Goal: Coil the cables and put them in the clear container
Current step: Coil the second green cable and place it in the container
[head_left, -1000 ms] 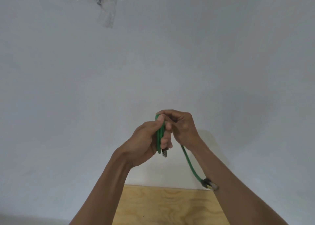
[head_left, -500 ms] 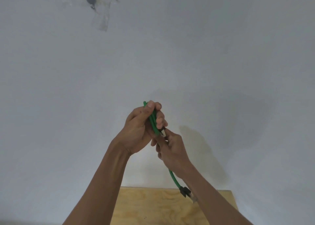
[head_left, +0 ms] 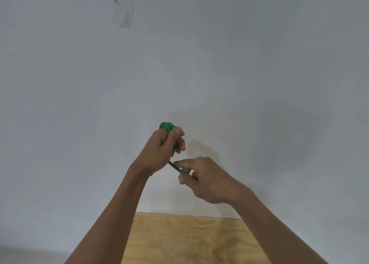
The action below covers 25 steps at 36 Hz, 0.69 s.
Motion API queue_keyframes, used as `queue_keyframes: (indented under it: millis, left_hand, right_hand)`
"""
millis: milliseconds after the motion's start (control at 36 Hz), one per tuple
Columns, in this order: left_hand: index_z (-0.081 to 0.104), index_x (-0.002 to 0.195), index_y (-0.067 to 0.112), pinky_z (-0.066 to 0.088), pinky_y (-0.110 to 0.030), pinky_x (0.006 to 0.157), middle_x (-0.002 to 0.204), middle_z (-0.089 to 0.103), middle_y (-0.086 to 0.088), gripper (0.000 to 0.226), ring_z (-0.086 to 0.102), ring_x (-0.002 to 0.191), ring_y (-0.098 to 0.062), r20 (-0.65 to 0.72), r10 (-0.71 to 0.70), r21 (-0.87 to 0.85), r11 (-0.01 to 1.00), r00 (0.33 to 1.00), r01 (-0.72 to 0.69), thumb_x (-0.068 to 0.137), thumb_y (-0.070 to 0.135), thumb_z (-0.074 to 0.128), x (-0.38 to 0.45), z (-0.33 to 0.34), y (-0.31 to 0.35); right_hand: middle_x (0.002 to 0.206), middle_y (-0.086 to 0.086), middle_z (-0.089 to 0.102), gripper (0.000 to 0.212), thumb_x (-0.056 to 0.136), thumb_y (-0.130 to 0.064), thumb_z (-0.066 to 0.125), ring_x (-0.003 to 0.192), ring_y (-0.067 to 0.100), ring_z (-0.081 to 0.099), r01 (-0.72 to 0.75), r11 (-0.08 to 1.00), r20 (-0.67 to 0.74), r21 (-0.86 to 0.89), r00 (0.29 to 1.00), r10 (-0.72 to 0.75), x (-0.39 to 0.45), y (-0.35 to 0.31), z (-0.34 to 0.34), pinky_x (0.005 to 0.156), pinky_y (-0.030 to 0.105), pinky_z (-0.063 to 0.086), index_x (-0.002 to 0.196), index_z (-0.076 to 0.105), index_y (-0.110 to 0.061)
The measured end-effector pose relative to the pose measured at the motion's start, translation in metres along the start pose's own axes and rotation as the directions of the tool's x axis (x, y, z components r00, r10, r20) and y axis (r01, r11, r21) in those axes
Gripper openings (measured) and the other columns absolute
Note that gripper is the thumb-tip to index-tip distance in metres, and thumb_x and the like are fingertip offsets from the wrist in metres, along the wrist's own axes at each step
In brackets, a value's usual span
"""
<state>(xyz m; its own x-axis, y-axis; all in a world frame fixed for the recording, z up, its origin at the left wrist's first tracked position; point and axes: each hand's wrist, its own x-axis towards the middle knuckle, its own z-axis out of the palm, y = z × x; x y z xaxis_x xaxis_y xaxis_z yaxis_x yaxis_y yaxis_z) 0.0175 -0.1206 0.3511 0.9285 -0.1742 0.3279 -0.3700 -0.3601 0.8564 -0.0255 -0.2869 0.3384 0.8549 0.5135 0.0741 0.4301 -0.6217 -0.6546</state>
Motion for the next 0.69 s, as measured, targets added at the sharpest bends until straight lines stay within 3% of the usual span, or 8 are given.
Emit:
queue_keyframes:
  millis: [56, 111, 194, 278, 361, 472, 556, 694]
  left_hand:
    - [0.061, 0.089, 0.008, 0.047, -0.026, 0.07, 0.07, 0.067, 0.0, 0.035, 0.059, 0.065, -0.013, 0.014, -0.026, 0.122, 0.992, 1.0, 0.024, 0.106, 0.032, 0.041, -0.001, 0.002, -0.008]
    - [0.06, 0.079, 0.007, 0.044, -0.025, 0.066, 0.064, 0.061, 0.005, 0.041, 0.055, 0.061, -0.01, 0.064, -0.074, 0.136, 0.989, 0.995, 0.065, 0.106, 0.03, 0.041, -0.004, 0.003, -0.02]
    - [0.061, 0.077, 0.004, 0.045, -0.034, 0.066, 0.064, 0.062, -0.004, 0.054, 0.055, 0.061, -0.016, 0.188, -0.118, 0.045, 0.993, 0.975, 0.112, 0.108, 0.037, 0.031, -0.015, 0.01, -0.028]
    - [0.06, 0.084, 0.005, 0.049, -0.035, 0.067, 0.059, 0.056, -0.01, 0.069, 0.054, 0.062, -0.026, 0.239, -0.177, -0.158, 0.963, 0.955, 0.218, 0.104, 0.054, 0.016, -0.025, 0.02, -0.019]
    - [0.059, 0.081, 0.009, 0.045, -0.038, 0.067, 0.054, 0.049, -0.01, 0.077, 0.055, 0.06, -0.026, 0.261, -0.222, -0.266, 0.919, 0.94, 0.291, 0.097, 0.067, 0.012, -0.03, 0.028, -0.007]
    - [0.054, 0.073, 0.01, 0.043, -0.037, 0.065, 0.05, 0.029, -0.004, 0.073, 0.032, 0.046, -0.019, 0.312, -0.221, -0.496, 0.791, 0.924, 0.357, 0.094, 0.07, 0.019, -0.033, 0.034, 0.007]
    - [0.05, 0.067, 0.012, 0.04, -0.033, 0.054, 0.046, 0.023, -0.001, 0.071, 0.019, 0.044, -0.019, 0.329, -0.198, -0.588, 0.721, 0.923, 0.365, 0.09, 0.073, 0.023, -0.033, 0.035, 0.014]
    - [0.046, 0.06, 0.01, 0.039, -0.032, 0.051, 0.041, 0.022, -0.001, 0.07, 0.019, 0.037, -0.018, 0.251, -0.254, -0.614, 0.704, 0.934, 0.356, 0.089, 0.073, 0.034, -0.032, 0.041, 0.015]
  right_hand:
    - [0.098, -0.003, 0.067, 0.026, 0.1, -0.026, 0.047, 0.08, 0.015, 0.06, 0.055, 0.962, 0.012, -0.267, 0.998, -0.054, -0.002, -0.01, -0.014, 0.079, 0.04, 0.053, 0.12, 0.063, -0.026]
    - [0.109, -0.006, 0.068, 0.028, 0.101, -0.029, 0.043, 0.097, 0.019, 0.062, 0.103, 0.881, -0.041, -0.462, 0.99, -0.137, -0.002, -0.02, -0.03, 0.084, 0.04, 0.052, 0.12, 0.063, -0.033]
    - [0.109, -0.015, 0.068, 0.025, 0.101, -0.032, 0.045, 0.098, 0.011, 0.06, 0.12, 0.852, -0.113, -0.509, 0.972, -0.204, 0.007, -0.023, -0.052, 0.082, 0.036, 0.05, 0.111, 0.068, -0.037]
    - [0.096, -0.016, 0.072, 0.014, 0.094, -0.033, 0.062, 0.085, 0.004, 0.06, 0.142, 0.949, -0.175, -0.281, 0.965, -0.196, 0.022, -0.005, -0.061, 0.078, 0.037, 0.053, 0.101, 0.074, -0.033]
    - [0.086, -0.009, 0.075, 0.009, 0.086, -0.027, 0.074, 0.08, 0.016, 0.069, 0.175, 0.984, -0.261, 0.039, 0.952, -0.159, 0.03, 0.013, -0.06, 0.079, 0.044, 0.056, 0.094, 0.076, -0.022]
    - [0.087, -0.005, 0.073, 0.004, 0.088, -0.024, 0.071, 0.081, 0.013, 0.067, 0.215, 0.927, -0.292, 0.308, 0.948, -0.123, 0.031, 0.025, -0.045, 0.084, 0.047, 0.056, 0.089, 0.072, -0.019]
    - [0.094, 0.015, 0.071, 0.012, 0.094, -0.024, 0.064, 0.076, 0.016, 0.068, 0.22, 0.779, -0.267, 0.588, 0.961, -0.07, 0.025, 0.025, -0.027, 0.076, 0.043, 0.059, 0.093, 0.065, -0.012]
    - [0.063, 0.003, 0.065, 0.011, 0.096, -0.023, 0.062, 0.06, 0.018, 0.065, 0.288, 0.738, -0.435, 0.61, 0.9, 0.008, 0.022, 0.021, -0.003, 0.065, 0.044, 0.059, 0.089, 0.063, -0.014]
